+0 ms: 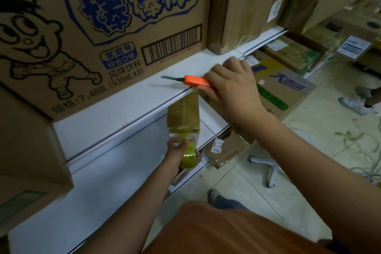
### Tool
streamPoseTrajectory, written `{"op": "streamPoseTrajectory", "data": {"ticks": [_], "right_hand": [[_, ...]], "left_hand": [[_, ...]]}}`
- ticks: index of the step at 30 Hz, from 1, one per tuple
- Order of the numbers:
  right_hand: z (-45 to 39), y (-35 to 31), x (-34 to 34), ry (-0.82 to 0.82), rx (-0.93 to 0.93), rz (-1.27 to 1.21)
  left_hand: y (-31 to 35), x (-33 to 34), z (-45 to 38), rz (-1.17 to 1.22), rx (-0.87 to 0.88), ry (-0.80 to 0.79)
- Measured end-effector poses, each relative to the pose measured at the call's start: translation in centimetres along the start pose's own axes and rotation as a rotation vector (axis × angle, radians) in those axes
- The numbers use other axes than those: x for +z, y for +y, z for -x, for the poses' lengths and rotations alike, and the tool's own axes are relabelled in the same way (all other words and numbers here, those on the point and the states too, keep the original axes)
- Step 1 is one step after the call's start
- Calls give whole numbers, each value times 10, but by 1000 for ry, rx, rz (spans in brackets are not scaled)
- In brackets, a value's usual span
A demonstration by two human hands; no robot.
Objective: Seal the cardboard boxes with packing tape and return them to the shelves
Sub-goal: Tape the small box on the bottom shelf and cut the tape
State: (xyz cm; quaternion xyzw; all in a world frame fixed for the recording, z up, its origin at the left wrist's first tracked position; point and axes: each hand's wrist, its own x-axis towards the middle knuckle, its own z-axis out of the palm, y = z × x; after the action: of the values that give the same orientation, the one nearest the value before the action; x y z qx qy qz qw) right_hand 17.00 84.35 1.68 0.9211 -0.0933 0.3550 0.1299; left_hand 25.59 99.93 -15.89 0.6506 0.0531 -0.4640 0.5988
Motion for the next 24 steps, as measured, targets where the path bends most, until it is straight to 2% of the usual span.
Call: {"op": "streamPoseTrajectory", "data": {"ticks": [2, 4, 6, 8, 10, 16, 24], "right_hand": [[31, -6, -9, 101, 22, -79], [64, -15, -6, 18, 114, -218], [92, -24, 10, -211, 195, -245], [114, -32, 30, -517, 176, -239], [131, -36, 45, -718, 126, -216], [150, -39, 56, -841, 64, -208], [126, -62, 79, -961, 43, -120]], "left_hand": [[-4, -1, -3, -16, -7, -1], [-4, -1, -4, -31, 2, 12], [-7, 0, -3, -36, 17, 9], [-13, 2, 0, -81, 38, -25], [-15, 5, 2, -150, 68, -35], [-19, -4, -13, -229, 60, -43], [-19, -10, -5, -180, 40, -90]]}}
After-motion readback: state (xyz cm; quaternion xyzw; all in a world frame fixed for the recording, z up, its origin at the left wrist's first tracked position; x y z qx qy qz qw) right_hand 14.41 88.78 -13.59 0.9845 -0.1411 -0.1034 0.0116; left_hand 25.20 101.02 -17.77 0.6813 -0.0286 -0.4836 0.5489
